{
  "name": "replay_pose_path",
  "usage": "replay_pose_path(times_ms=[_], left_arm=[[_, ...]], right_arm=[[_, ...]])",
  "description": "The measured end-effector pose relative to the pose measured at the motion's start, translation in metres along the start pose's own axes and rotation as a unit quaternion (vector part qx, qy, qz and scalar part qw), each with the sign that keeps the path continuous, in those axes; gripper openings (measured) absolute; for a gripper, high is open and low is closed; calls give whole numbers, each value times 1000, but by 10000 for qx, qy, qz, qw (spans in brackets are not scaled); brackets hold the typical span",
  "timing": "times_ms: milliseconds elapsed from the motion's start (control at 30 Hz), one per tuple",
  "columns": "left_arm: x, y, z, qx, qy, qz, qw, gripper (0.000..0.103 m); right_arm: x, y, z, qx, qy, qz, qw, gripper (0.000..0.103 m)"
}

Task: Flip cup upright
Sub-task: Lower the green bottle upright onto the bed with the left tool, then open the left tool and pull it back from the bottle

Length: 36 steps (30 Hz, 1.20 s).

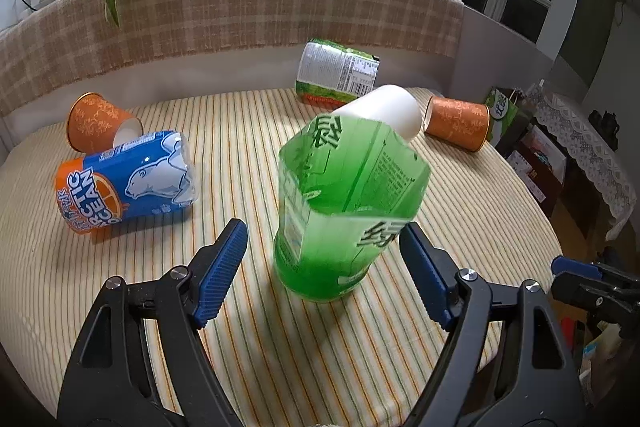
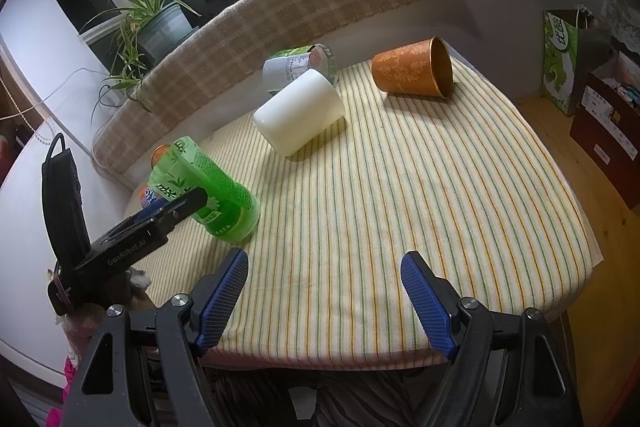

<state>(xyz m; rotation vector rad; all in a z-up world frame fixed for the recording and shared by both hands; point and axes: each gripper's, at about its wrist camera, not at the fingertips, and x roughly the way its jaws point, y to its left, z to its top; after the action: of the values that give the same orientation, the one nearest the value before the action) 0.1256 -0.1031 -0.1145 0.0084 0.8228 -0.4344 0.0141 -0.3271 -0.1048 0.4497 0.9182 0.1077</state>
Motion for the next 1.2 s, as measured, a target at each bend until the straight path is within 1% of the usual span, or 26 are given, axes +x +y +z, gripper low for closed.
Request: replay_pose_path(times_ms=[33, 100, 133, 300, 400, 500, 600, 633, 733, 800, 867, 900, 967, 1033, 1200], left_arm=[[0, 1, -1, -2, 11, 4, 10000, 82], [-1, 2, -5, -11, 28, 28, 10000, 87], [-2, 3, -7, -27, 21, 47, 10000, 88], [-14, 13, -16, -124, -56, 156, 9998, 89], [-22, 20, -20, -192, -128, 285, 9993, 89], [-33, 26, -23, -268, -276, 389, 9985, 89], [-54, 30, -26, -360, -584, 556, 9961, 89], [-63, 31, -26, -392, -714, 615, 9948, 89], [-86, 32, -25, -484, -1077, 762, 9901, 89], [-99, 32, -24, -520, -1288, 850, 9867, 96], [-114, 30, -23, -556, -1582, 922, 9815, 101], [-121, 30, -23, -571, -1705, 956, 9790, 101], [-133, 27, -22, -559, -1901, 1025, 9748, 101], [-141, 24, -22, -535, -2034, 1093, 9715, 101], [-153, 21, -22, -537, -2214, 1147, 9669, 102]], right_arm=[[0, 1, 0, -19, -12, -7, 10000, 81], [-1, 4, 2, -65, -49, -38, 10000, 81], [-1, 5, 2, -87, -66, -44, 9999, 81], [-2, 14, 4, -287, -187, -92, 9994, 81], [-2, 23, 5, -470, -293, -172, 9983, 81], [-5, 36, 6, -706, -463, -250, 9961, 81], [-9, 50, 7, -1004, -714, -394, 9916, 83], [-10, 53, 7, -1086, -786, -430, 9900, 84], [-13, 66, 8, -1329, -1016, -490, 9847, 84], [-15, 72, 8, -1409, -1119, -484, 9825, 85], [-16, 76, 9, -1458, -1239, -494, 9803, 85], [-16, 78, 10, -1473, -1306, -495, 9792, 86], [-20, 82, 10, -1507, -1489, -494, 9760, 100], [-25, 86, 9, -1537, -1728, -506, 9716, 103], [-34, 91, 9, -1553, -2086, -634, 9635, 103]])
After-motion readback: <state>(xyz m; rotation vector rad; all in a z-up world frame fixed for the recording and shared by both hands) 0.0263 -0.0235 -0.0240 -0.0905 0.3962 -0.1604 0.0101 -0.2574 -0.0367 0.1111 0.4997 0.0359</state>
